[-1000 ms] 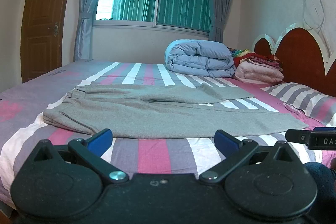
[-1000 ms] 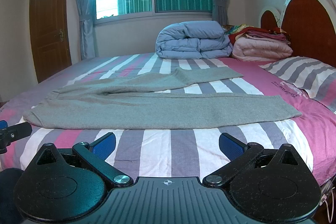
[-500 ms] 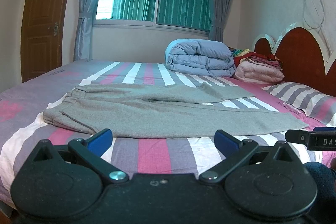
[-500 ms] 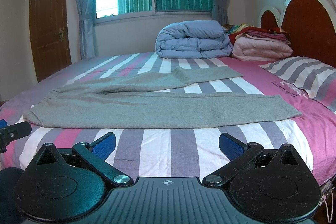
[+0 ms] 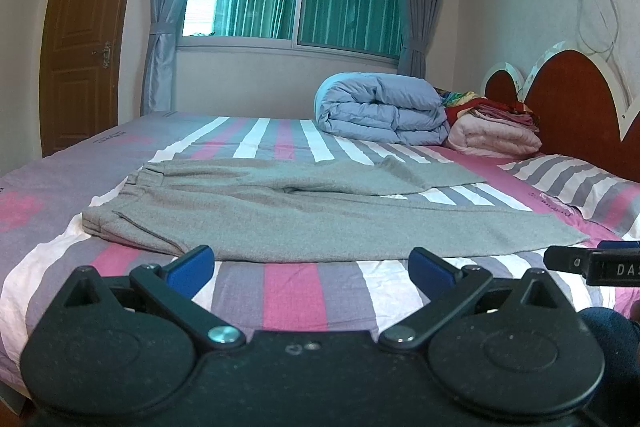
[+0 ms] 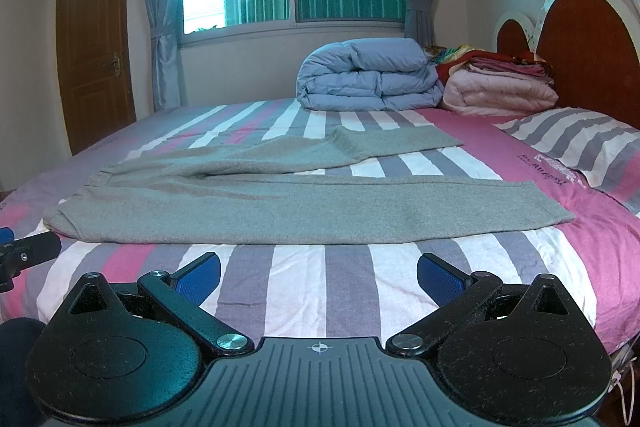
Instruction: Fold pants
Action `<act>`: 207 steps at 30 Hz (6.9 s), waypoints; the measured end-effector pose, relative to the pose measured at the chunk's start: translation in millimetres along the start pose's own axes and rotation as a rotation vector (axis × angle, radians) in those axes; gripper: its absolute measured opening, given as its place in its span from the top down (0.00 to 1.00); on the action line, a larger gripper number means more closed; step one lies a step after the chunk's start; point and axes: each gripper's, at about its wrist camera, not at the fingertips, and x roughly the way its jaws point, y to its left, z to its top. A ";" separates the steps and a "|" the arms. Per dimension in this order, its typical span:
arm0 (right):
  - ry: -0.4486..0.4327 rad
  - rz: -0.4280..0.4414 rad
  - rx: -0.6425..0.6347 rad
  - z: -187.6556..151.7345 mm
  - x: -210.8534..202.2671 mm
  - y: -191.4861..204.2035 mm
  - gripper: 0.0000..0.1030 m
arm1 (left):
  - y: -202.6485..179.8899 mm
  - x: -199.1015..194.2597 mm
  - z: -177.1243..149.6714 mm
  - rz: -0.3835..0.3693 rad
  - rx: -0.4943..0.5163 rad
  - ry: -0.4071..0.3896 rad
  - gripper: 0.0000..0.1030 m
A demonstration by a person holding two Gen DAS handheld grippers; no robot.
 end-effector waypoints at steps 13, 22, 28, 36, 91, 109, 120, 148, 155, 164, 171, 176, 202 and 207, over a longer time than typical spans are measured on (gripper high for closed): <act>0.001 -0.002 0.000 -5.8 4.0 -0.6 0.00 | 0.4 0.3 -0.1 0.000 0.000 0.001 0.06; 0.001 -0.002 -0.001 -6.0 4.5 -1.0 0.00 | 0.3 0.7 -0.7 0.001 0.001 0.003 0.06; 0.001 -0.002 0.001 -5.6 4.3 -0.4 0.00 | 0.7 1.0 -2.0 0.003 0.002 0.003 0.06; 0.002 -0.003 0.000 -5.7 4.3 -0.8 0.00 | 0.7 1.2 -1.7 0.001 0.002 0.005 0.06; 0.361 0.499 -0.514 183.3 601.2 96.1 0.37 | 362.3 454.6 113.3 -0.247 -0.048 0.408 0.76; 0.105 0.503 -0.626 208.0 400.6 90.1 0.92 | 322.6 298.1 165.0 -0.327 0.166 0.065 0.87; 0.199 0.476 -0.624 72.1 287.2 86.2 0.92 | 283.6 205.1 63.9 -0.278 0.247 0.212 0.83; 0.442 0.271 0.558 55.1 329.7 -18.5 0.88 | 309.3 214.3 34.0 -0.133 -0.833 0.272 0.86; 0.212 0.392 0.416 61.0 252.7 -21.9 0.89 | 316.2 209.7 28.7 -0.114 -0.684 0.325 0.86; 0.379 0.325 0.428 -5.1 259.2 -44.8 0.80 | 307.3 194.6 19.5 -0.051 -0.691 0.305 0.76; 0.224 0.159 0.318 32.7 212.7 -72.0 0.55 | 248.4 158.6 33.5 0.167 -0.501 0.306 0.25; 0.268 0.083 0.246 71.6 258.6 -41.4 0.55 | 216.3 184.4 19.5 0.350 -0.473 0.411 0.19; 0.236 -0.117 -0.119 92.6 305.5 -45.4 0.61 | 202.3 192.7 2.7 0.369 -0.380 0.387 0.06; 0.288 -0.155 -0.194 80.5 313.9 -81.5 0.97 | 201.2 191.0 1.8 0.362 -0.378 0.383 0.06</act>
